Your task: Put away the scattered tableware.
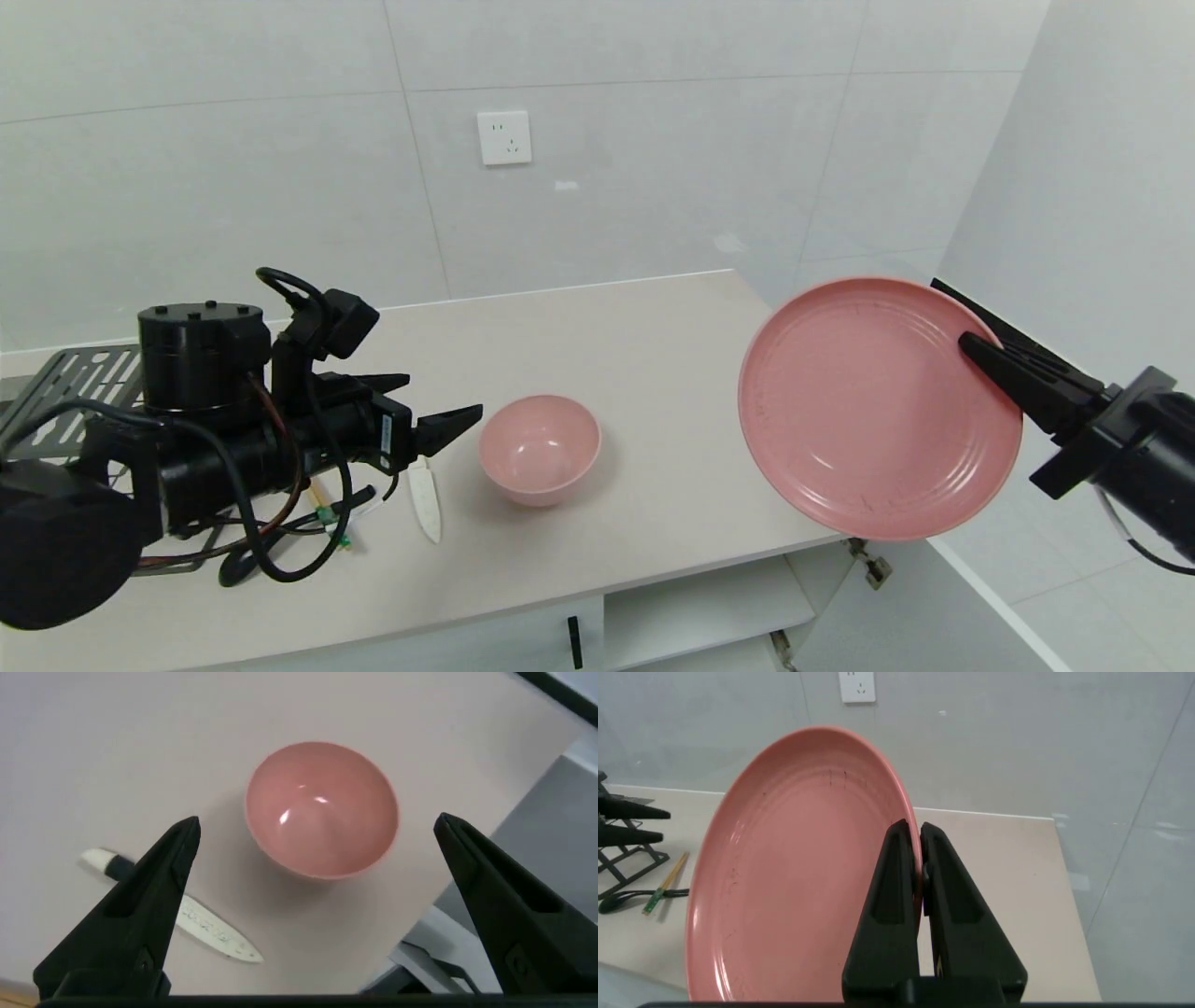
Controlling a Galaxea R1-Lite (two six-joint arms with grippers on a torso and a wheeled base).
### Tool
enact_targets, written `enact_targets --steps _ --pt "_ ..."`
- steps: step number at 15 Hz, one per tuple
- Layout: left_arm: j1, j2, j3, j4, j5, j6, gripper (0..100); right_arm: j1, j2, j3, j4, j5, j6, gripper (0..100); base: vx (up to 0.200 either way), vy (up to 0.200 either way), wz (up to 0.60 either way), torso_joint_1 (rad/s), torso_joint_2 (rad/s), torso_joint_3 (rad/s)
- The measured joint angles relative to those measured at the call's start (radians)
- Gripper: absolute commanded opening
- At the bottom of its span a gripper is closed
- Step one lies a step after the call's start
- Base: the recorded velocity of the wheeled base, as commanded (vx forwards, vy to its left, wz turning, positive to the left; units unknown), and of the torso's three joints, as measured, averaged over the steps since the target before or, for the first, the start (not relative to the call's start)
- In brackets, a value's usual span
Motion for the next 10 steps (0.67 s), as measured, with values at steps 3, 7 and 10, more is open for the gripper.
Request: enact_targets --steps 3,7,10 --pt "0.000 0.048 -0.012 -0.035 0.034 0.003 100 -0.001 0.016 -0.004 -0.001 0.000 0.000 0 0.000 0.000 0.00 0.000 0.00 0.000" --pt "-0.006 0.088 -0.028 -0.056 0.040 -0.018 100 0.000 0.029 -0.002 -0.001 0.000 -0.001 0 0.000 0.000 0.00 0.000 0.00 0.000" --pt "-0.001 0.129 -0.045 -0.054 0.038 -0.062 100 0.000 0.036 0.000 -0.002 0.000 -0.001 0 0.000 0.000 0.00 0.000 0.00 0.000"
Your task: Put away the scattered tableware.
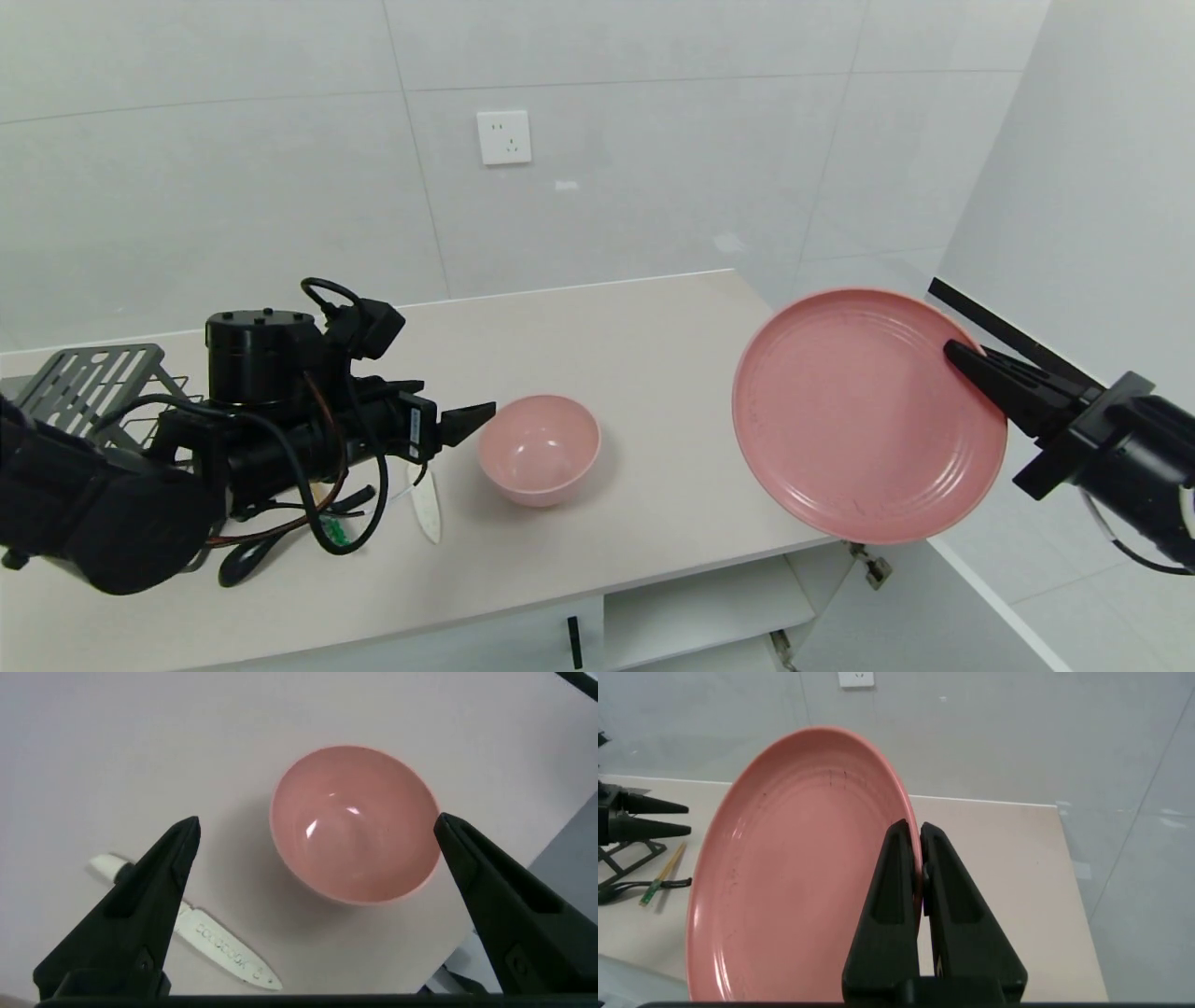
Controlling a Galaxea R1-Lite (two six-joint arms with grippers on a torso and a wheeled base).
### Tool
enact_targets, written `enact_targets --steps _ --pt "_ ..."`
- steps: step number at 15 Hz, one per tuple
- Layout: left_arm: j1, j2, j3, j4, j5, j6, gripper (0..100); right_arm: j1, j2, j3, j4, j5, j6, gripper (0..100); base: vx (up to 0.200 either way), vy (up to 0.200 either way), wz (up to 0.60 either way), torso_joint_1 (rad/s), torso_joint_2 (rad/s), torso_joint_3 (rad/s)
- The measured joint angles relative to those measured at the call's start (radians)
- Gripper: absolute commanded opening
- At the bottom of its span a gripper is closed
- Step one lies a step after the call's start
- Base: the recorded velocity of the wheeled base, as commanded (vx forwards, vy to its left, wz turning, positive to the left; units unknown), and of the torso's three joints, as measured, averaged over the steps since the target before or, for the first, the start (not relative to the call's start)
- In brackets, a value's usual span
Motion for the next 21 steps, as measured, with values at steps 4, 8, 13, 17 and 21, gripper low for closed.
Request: enact_targets --steps 4,8,13,17,21 --pt "0.006 0.073 -0.011 -0.013 -0.003 -0.011 100 0.000 0.007 0.000 0.000 0.000 0.000 0 0.000 0.000 0.00 0.000 0.00 0.000" --pt "0.005 0.135 -0.017 -0.051 -0.006 -0.011 100 -0.003 0.015 0.001 -0.001 0.000 0.000 0 0.000 0.000 0.00 0.000 0.00 0.000" --pt "0.009 0.191 -0.028 -0.059 -0.007 -0.012 100 -0.006 0.017 0.001 -0.001 0.000 0.000 0 0.000 0.000 0.00 0.000 0.00 0.000" --pt "0.002 0.250 -0.058 -0.098 -0.007 -0.013 100 -0.008 0.016 0.001 -0.001 0.000 0.000 0 0.000 0.000 0.00 0.000 0.00 0.000" --pt "-0.003 0.274 -0.068 -0.099 -0.007 -0.013 100 -0.008 0.017 0.002 -0.001 0.000 0.000 0 0.000 0.000 0.00 0.000 0.00 0.000"
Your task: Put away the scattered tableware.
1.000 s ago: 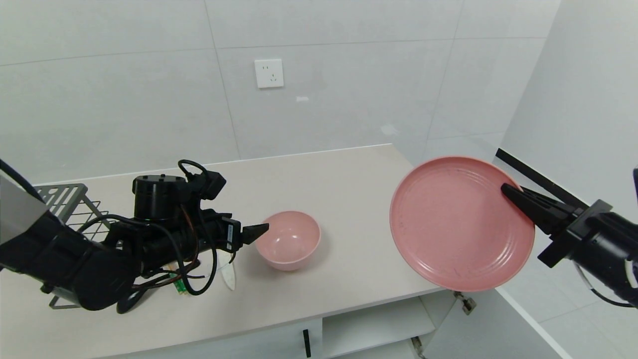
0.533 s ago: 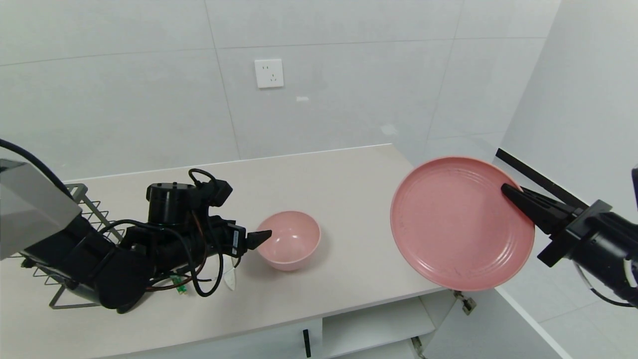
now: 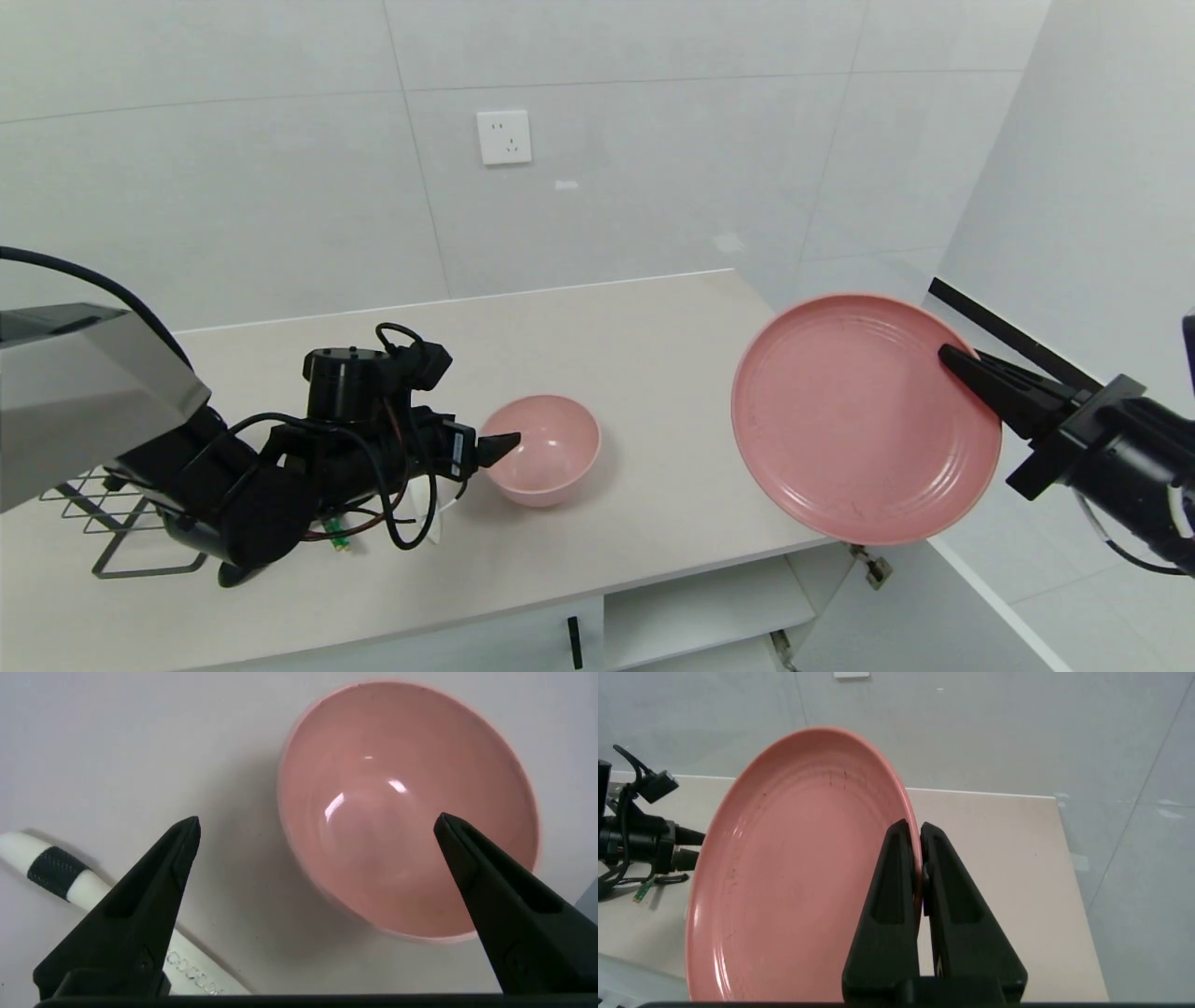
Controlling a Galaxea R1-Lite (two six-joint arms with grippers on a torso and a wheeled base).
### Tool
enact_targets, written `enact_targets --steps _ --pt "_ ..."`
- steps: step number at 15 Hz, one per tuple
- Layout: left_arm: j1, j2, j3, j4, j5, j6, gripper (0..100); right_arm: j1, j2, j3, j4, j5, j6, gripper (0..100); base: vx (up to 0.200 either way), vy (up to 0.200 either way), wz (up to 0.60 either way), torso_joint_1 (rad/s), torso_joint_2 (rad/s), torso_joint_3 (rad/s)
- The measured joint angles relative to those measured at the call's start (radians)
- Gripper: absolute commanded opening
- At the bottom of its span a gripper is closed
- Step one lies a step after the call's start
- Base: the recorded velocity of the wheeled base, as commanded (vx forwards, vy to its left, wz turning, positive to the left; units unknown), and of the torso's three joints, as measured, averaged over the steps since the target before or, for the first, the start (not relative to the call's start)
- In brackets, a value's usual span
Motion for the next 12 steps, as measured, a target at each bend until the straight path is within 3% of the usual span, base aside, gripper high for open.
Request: enact_targets --steps 12 --pt "-0.011 0.087 -0.047 -0.001 -0.001 -0.003 100 0.000 0.000 0.001 0.000 0.000 0.000 0 0.000 0.000 0.00 0.000 0.00 0.000"
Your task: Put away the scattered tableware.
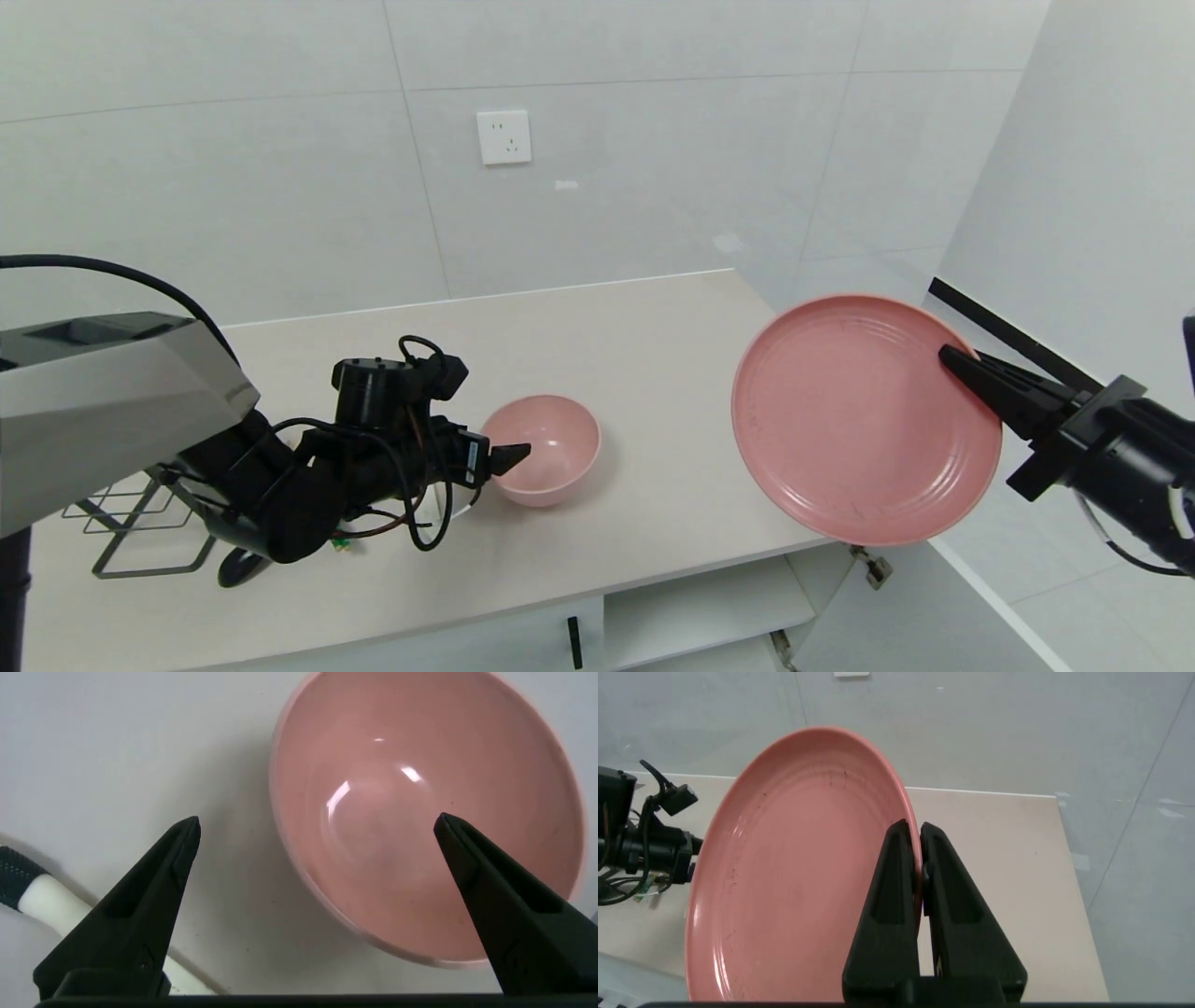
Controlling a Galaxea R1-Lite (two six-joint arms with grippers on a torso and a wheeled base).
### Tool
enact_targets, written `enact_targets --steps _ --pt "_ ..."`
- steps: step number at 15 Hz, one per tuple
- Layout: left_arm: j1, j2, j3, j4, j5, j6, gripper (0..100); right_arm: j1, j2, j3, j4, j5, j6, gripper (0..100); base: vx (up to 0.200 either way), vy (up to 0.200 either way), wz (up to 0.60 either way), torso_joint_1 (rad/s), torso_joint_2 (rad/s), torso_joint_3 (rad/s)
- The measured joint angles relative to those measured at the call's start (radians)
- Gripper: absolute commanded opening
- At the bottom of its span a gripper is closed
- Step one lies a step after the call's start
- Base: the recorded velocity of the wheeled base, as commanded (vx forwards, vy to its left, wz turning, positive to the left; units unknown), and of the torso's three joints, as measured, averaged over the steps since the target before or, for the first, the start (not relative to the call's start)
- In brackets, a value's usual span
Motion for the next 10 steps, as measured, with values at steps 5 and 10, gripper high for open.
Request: enact_targets --steps 5,10 --pt "-0.009 0.018 -0.003 0.000 0.000 0.000 100 0.000 0.000 -0.001 0.000 0.000 0.001 0 0.000 0.000 0.00 0.000 0.00 0.000" --pt "-0.014 0.038 -0.005 0.000 0.000 0.000 100 0.000 -0.001 -0.001 0.000 0.000 0.001 0 0.000 0.000 0.00 0.000 0.00 0.000"
